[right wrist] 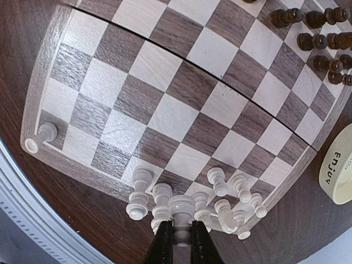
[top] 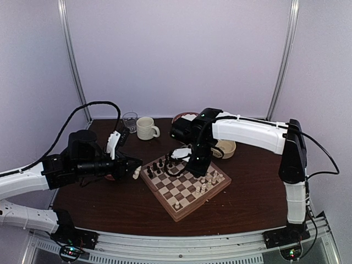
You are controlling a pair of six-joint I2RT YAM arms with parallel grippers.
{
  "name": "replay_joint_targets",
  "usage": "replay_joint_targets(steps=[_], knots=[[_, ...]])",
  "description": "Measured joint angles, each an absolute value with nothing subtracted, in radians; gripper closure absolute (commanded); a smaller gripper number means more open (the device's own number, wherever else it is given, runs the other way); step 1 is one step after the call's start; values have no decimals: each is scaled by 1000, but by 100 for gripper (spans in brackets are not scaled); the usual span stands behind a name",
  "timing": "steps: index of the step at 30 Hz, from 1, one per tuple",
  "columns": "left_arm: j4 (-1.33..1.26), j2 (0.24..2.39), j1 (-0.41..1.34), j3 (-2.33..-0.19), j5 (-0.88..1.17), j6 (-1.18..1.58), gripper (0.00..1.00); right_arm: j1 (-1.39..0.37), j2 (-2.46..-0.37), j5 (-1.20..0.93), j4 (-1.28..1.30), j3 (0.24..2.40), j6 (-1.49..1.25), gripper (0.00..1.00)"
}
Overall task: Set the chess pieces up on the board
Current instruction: Place the pawn at e2.
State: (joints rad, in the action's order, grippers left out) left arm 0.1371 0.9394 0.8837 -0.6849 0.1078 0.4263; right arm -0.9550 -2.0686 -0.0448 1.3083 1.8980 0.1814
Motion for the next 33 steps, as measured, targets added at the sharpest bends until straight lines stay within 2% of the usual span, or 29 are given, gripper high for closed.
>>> replay_joint_targets(steps=[12,33], knots=[[141,932,884,-685,98,424,100,-955,-2166,-20,1383,1954,220,93],[142,928,884,-685,87,423,100,-948,-2214,-17,1372,1956,257,91]])
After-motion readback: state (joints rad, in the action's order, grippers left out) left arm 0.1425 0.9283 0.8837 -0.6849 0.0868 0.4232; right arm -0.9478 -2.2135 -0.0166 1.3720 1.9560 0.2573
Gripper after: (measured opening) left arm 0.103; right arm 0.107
